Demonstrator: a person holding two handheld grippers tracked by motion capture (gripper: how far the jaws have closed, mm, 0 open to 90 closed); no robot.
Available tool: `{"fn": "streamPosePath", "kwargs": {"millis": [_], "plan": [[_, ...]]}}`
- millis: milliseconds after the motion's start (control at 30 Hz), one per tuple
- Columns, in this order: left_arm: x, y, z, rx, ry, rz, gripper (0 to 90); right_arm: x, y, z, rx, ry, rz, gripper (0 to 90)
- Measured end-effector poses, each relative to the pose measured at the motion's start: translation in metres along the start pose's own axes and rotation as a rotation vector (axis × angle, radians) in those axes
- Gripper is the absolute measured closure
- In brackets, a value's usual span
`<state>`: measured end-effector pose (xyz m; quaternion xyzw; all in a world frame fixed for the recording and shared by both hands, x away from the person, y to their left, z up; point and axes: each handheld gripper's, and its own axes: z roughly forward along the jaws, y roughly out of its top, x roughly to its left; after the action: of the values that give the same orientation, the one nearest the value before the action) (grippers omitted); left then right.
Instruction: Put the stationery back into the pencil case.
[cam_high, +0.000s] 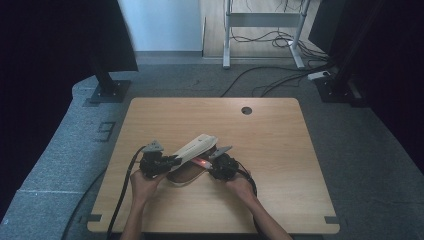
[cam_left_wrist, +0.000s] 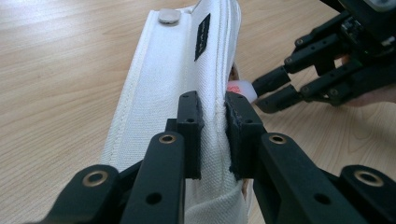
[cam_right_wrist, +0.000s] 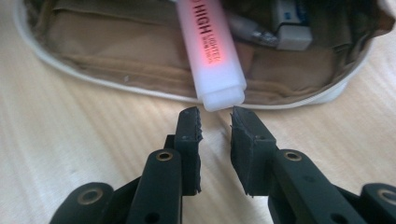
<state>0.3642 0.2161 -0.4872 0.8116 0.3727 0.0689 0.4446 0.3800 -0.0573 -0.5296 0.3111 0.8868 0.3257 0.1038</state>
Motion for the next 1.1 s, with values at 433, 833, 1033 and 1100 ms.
{"fn": "streamPosePath", "kwargs": {"millis": [433,833,1033,1100], "plan": [[0.001,-0.001,0.002,0.008,-0.014,-0.003,76.9,-0.013,0.022,0.01,-0.026,-0.032,0.011,74.2],[-0.005,-0.006,0.012,0.063,-0.059,0.02,66.3,-0.02,0.018,0.006,-0.048,-0.032,0.037,66.4],[-0.011,-0.009,0.017,0.078,-0.057,0.046,61.8,-0.021,0.01,0.0,-0.05,-0.035,0.035,62.8],[-0.012,-0.011,0.019,0.083,-0.059,0.053,60.7,-0.022,0.007,-0.002,-0.053,-0.039,0.043,61.7]]}}
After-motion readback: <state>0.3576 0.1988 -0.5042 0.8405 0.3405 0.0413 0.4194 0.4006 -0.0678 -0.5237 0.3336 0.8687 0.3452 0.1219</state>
